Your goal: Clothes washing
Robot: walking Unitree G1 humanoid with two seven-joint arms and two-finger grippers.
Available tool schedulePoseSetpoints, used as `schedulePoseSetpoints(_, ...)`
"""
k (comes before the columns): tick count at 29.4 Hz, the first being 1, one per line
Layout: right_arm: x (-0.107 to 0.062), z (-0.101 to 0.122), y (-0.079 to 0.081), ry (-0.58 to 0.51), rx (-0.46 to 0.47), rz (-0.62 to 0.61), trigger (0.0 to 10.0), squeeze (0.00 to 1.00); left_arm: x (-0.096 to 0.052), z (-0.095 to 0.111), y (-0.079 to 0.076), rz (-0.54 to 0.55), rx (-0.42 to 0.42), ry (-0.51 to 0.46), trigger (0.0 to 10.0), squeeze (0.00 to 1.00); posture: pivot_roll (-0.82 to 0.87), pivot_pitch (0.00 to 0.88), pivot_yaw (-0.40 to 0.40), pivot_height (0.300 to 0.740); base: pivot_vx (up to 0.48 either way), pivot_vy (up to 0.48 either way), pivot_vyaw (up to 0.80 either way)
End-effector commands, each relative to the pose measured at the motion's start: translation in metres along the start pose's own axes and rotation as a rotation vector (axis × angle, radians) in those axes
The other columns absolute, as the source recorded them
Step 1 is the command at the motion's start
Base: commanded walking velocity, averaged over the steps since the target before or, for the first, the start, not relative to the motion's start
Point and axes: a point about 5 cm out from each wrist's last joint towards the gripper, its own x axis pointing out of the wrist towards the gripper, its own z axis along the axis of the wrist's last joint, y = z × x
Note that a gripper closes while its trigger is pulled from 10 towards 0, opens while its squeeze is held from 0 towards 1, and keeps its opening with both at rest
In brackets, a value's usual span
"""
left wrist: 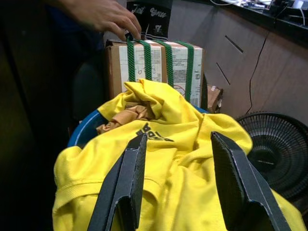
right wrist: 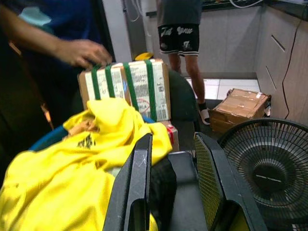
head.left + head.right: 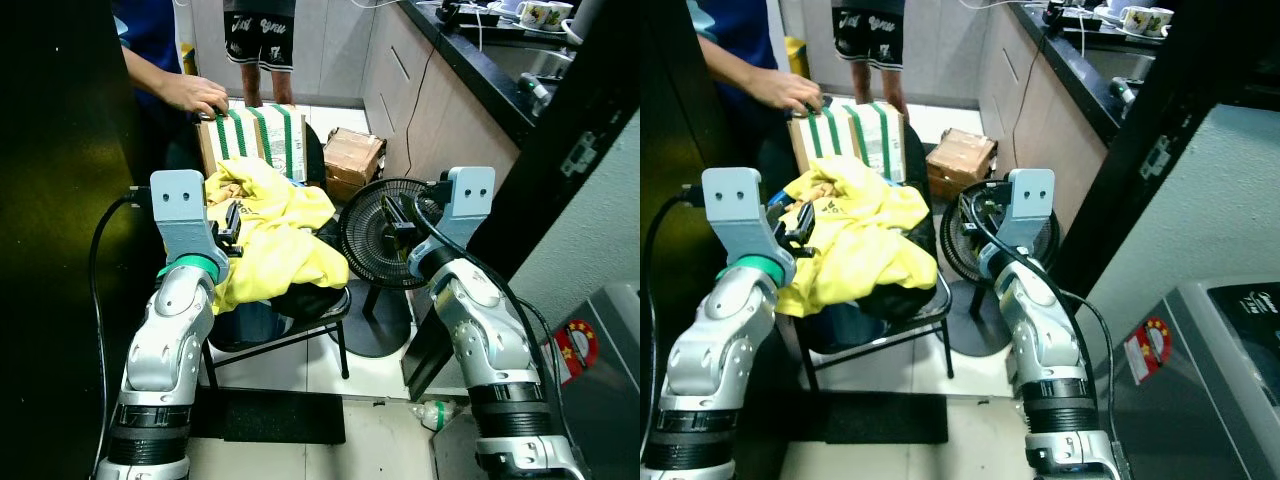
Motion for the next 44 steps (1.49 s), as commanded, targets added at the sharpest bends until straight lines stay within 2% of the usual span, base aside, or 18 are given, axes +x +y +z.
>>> schedulePoseSetpoints(1,-0.003,-0.007,0.000,0.025,-0.007,0.011,10.0,0.00,-0.002,-0.001,-0.003,-0.014,-0.011,0.000,10.0,0.00,0.05,0.005,-0.033,0.740,0.000,0.000,0.00)
schedulePoseSetpoints(2,-0.004,-0.007,0.009,0.017,0.003,0.061,10.0,0.00,-0.003,0.000,-0.006,-0.041,0.009,-0.012,10.0,0.00,0.06,0.013,-0.026,0.740,0.000,0.000,0.80)
schedulePoseSetpoints(3,-0.004,-0.007,0.009,0.017,0.003,0.061,10.0,0.00,-0.003,0.000,-0.006,-0.041,0.009,-0.012,10.0,0.00,0.06,0.013,-0.026,0.740,0.000,0.000,0.80)
schedulePoseSetpoints(4,-0.006,-0.007,0.017,0.014,-0.004,0.103,10.0,0.00,-0.002,0.001,-0.009,-0.053,0.004,-0.023,10.0,0.00,0.06,0.017,-0.022,0.740,0.311,0.000,0.80)
schedulePoseSetpoints(6,-0.007,-0.008,0.019,0.017,-0.006,0.117,10.0,0.00,-0.002,0.002,-0.009,-0.053,0.004,-0.025,10.0,0.00,0.06,0.017,-0.022,0.740,0.337,0.000,0.80)
schedulePoseSetpoints(10,-0.007,-0.015,0.012,0.075,-0.010,0.096,10.0,0.00,0.000,0.004,-0.009,-0.053,0.026,-0.031,10.0,0.00,0.07,0.019,-0.013,0.740,0.398,0.000,0.00)
schedulePoseSetpoints(22,-0.006,-0.006,0.009,0.009,-0.002,0.055,10.0,0.00,-0.002,0.003,-0.008,-0.063,0.017,-0.036,10.0,0.00,0.07,0.016,-0.008,0.740,0.428,0.000,0.00)
schedulePoseSetpoints(25,-0.008,0.002,-0.005,-0.047,-0.013,-0.026,10.0,0.00,-0.005,0.002,0.002,-0.058,0.055,-0.069,10.0,0.00,0.07,0.020,0.005,0.740,0.433,0.000,0.00)
schedulePoseSetpoints(31,-0.016,-0.002,-0.015,-0.037,0.010,-0.067,10.0,0.00,-0.007,0.001,0.008,-0.051,0.056,-0.059,10.0,0.00,0.07,0.024,0.011,0.740,0.444,0.000,0.00)
schedulePoseSetpoints(37,-0.020,-0.009,-0.009,-0.029,0.031,-0.074,10.0,0.00,-0.008,0.000,0.009,-0.051,0.055,-0.049,10.0,0.00,0.07,0.024,0.011,0.740,0.430,0.000,0.00)
schedulePoseSetpoints(44,-0.018,-0.005,-0.006,-0.052,0.041,-0.051,10.0,0.00,-0.005,0.000,0.016,-0.021,0.060,-0.047,10.0,0.00,0.07,0.034,0.014,0.740,0.418,0.000,0.00)
